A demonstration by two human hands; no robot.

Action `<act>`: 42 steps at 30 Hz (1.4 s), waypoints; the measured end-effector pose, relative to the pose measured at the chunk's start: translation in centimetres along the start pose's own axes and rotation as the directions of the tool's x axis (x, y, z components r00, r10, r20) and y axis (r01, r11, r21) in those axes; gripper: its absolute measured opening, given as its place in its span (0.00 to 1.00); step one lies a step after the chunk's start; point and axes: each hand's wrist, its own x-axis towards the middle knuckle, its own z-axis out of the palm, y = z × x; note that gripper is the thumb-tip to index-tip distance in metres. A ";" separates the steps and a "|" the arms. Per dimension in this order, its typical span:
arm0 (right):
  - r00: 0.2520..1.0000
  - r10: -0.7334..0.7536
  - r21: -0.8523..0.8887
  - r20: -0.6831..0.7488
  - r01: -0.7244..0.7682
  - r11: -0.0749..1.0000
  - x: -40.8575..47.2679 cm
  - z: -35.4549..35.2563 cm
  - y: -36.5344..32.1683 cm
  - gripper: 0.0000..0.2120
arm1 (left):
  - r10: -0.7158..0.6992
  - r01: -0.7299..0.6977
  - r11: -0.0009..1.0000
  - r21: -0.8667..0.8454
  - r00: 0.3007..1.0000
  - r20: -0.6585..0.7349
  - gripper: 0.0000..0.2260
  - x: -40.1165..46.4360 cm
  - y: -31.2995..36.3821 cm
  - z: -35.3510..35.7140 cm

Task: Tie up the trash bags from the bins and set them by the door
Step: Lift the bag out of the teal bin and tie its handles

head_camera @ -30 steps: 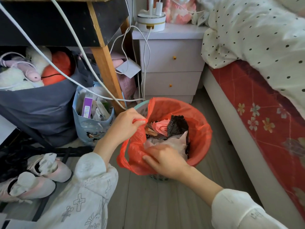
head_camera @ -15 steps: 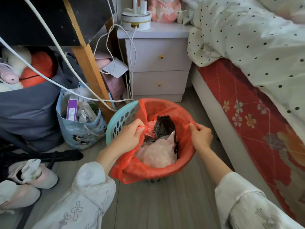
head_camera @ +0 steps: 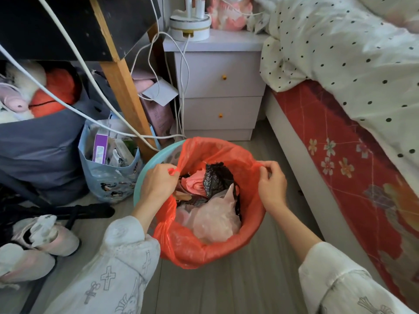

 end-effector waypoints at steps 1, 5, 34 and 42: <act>1.000 0.009 0.028 0.012 -0.009 1.000 0.3 -0.1 0.1 0.06 | 0.020 -0.020 1.000 0.015 1.000 -0.018 0.11 0.1 -0.2 0.0; 0.998 0.058 0.059 0.015 -0.059 0.997 0.8 -0.4 -0.1 0.04 | 0.259 -0.254 0.962 0.097 0.965 -0.042 0.08 0.1 0.3 -0.2; 0.827 -0.503 -0.283 0.251 0.560 0.779 -0.1 1.1 -0.2 0.21 | 0.246 -0.249 0.964 0.090 0.968 0.045 0.05 0.4 -0.8 0.0; 0.958 -0.266 -0.630 0.110 0.274 0.727 0.7 -0.5 -1.1 0.22 | 0.013 -0.176 0.897 0.405 0.927 0.375 0.39 0.9 -0.3 -2.0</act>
